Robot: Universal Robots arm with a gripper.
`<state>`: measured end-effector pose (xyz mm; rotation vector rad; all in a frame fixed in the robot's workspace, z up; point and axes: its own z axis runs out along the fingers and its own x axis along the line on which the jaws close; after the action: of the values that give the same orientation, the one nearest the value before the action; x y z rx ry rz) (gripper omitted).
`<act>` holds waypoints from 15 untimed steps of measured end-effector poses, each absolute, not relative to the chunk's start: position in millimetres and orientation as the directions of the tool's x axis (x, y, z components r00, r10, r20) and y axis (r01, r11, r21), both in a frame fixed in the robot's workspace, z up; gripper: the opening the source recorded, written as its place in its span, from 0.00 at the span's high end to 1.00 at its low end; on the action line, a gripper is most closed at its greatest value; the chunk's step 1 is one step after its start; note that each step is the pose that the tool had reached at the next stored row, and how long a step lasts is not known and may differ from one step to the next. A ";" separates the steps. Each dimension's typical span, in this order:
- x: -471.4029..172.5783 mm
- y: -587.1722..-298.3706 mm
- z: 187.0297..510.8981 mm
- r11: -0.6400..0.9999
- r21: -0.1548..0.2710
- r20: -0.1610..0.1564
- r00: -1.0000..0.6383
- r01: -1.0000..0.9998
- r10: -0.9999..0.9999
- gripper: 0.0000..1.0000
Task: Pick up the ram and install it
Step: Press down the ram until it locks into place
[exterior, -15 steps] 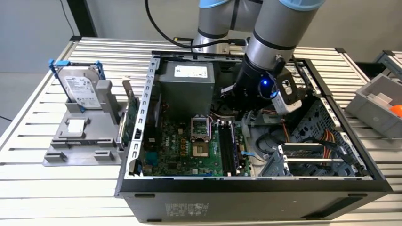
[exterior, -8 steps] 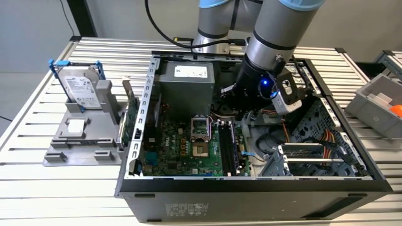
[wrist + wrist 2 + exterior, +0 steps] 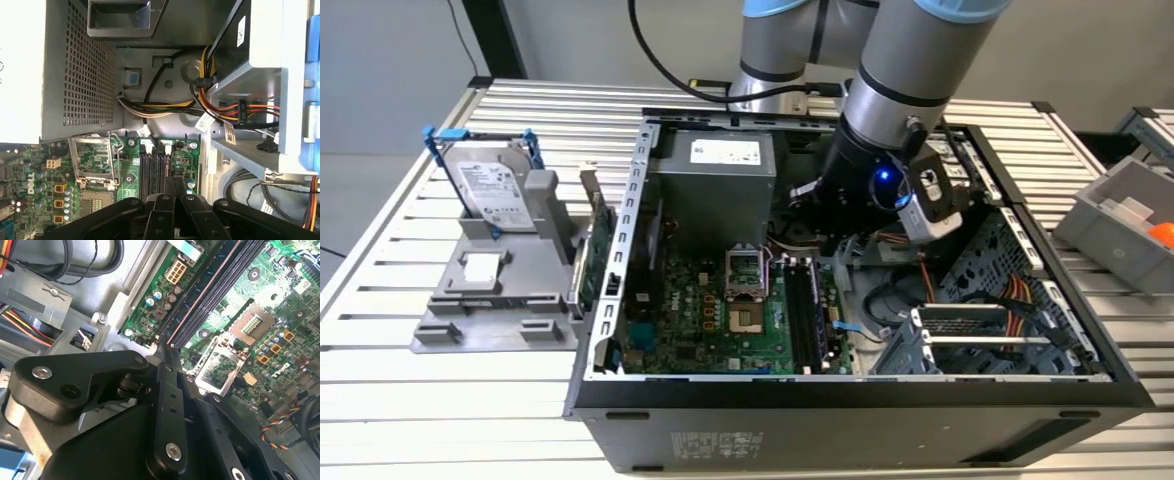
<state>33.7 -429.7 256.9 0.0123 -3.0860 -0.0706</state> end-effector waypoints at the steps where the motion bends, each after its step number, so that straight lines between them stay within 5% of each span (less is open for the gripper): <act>1: 35.4 -429.9 256.9 0.999 0.046 0.055 -0.998 -0.007 -0.010 1.00; 15: 45.2 -436.5 256.9 0.996 0.048 0.054 -0.995 -0.078 -0.080 1.00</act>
<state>45.2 -436.5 256.9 0.1218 -3.0821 -0.0712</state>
